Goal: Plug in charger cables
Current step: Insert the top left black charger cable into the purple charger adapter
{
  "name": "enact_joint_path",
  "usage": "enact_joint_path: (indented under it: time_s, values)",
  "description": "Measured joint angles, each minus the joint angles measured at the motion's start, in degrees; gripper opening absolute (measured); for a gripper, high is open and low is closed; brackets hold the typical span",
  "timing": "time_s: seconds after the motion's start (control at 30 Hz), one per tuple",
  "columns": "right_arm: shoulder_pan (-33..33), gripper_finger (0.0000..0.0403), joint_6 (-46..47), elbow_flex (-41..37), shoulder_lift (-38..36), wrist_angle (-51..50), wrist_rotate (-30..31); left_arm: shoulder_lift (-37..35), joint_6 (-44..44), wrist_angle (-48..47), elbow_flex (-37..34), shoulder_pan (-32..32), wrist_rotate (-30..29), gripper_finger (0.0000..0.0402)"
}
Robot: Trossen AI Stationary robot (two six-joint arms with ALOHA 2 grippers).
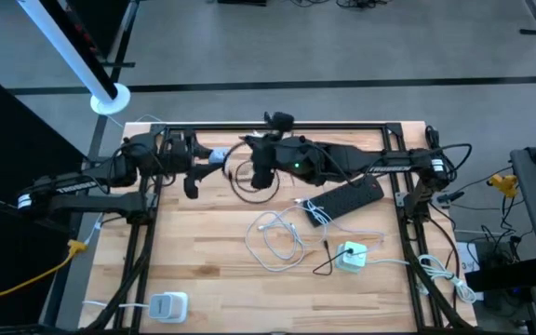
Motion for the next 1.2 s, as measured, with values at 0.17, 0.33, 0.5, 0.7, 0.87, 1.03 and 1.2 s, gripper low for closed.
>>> enact_joint_path:
  time_s: [0.17, 0.33, 0.5, 0.7, 0.87, 1.03, 1.2]
  values:
    - [-6.35, 0.0015, 32.15, 2.69, 0.04, -16.28, -29.19, 1.89, 20.74, -2.99, 0.03, 0.00, -4.08, 0.0120]
    - [-7.87, 0.0015, 47.81, 1.36, 0.13, -18.49, -48.71, 6.87, 29.20, -3.34, 0.03, -0.23, -4.39, 0.0120]
    - [-8.91, 0.0015, 54.81, 1.13, 0.69, -18.56, -58.48, 13.33, 36.13, -3.87, 0.03, -2.88, -4.41, 0.0120]
    - [-10.91, 0.0015, 58.80, -0.08, 4.25, -19.04, -69.63, 20.48, 38.64, 0.13, 0.03, -8.06, -6.45, 0.0120]
    - [-11.68, 0.0015, 60.51, -0.92, 6.94, -19.04, -75.48, 23.35, 37.45, 3.25, 0.03, -11.54, -10.02, 0.0120]
    - [-12.14, 0.0015, 60.64, -1.00, 9.53, -19.54, -77.50, 24.89, 32.71, 2.98, 1.27, -13.02, -10.25, 0.0120]
    - [-12.20, 0.0015, 60.58, -1.02, 11.27, -19.97, -77.54, 25.91, 30.96, 2.92, 3.02, -13.03, -10.42, 0.0120]
